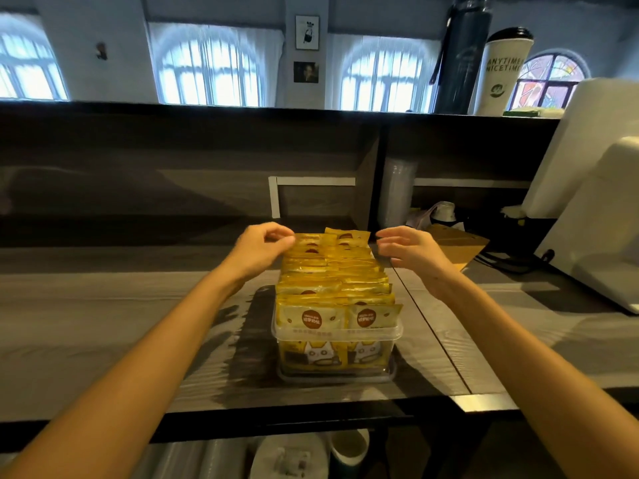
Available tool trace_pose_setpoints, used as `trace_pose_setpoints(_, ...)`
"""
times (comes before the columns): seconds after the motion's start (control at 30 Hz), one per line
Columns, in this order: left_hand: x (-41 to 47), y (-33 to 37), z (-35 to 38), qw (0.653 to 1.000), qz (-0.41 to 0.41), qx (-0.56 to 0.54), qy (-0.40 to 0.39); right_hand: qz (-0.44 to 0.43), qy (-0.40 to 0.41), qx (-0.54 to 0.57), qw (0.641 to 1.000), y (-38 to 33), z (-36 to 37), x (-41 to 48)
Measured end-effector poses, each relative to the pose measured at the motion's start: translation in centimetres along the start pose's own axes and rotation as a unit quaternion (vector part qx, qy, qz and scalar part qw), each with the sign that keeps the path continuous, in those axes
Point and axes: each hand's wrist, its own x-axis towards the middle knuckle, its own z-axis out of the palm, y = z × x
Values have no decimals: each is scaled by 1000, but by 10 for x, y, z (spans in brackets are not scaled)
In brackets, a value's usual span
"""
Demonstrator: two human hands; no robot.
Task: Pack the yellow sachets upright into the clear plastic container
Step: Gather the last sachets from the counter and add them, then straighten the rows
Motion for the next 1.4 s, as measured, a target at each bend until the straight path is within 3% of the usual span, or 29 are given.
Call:
trace_pose_setpoints(0.07,2,-11,-2,1000,-24,16,5,25,-18,-27,999,7,-3,1)
trace_pose_setpoints(0.27,10,-20,-7,995,-44,-16,-85,26,-85,-95,991,6,2,12)
trace_pose_setpoints(0.5,29,4,-21,961,-32,117,-247,28,-176,-230,957,1,11,31)
trace_pose_setpoints(0.63,39,8,-21,943,-18,183,-277,0,-168,-246,955,4,14,36)
trace_pose_setpoints(0.77,44,-1,-6,941,10,236,-241,-25,-166,-231,958,7,14,36)
trace_pose_setpoints(0.93,45,-9,-3,962,11,192,-191,-19,-140,-170,975,8,15,36)
trace_pose_setpoints(1.03,43,-2,-8,971,-4,129,-203,-14,-123,-140,982,4,11,37)
trace_pose_setpoints(1.23,36,2,-11,953,-14,157,-258,2,-164,-235,958,4,7,34)
trace_pose_setpoints(1.33,30,10,-17,976,3,133,-174,-18,-160,-194,968,-3,0,30)
trace_pose_setpoints(1.4,22,17,-18,986,35,136,-90,-78,-81,-173,979,-7,-4,26)
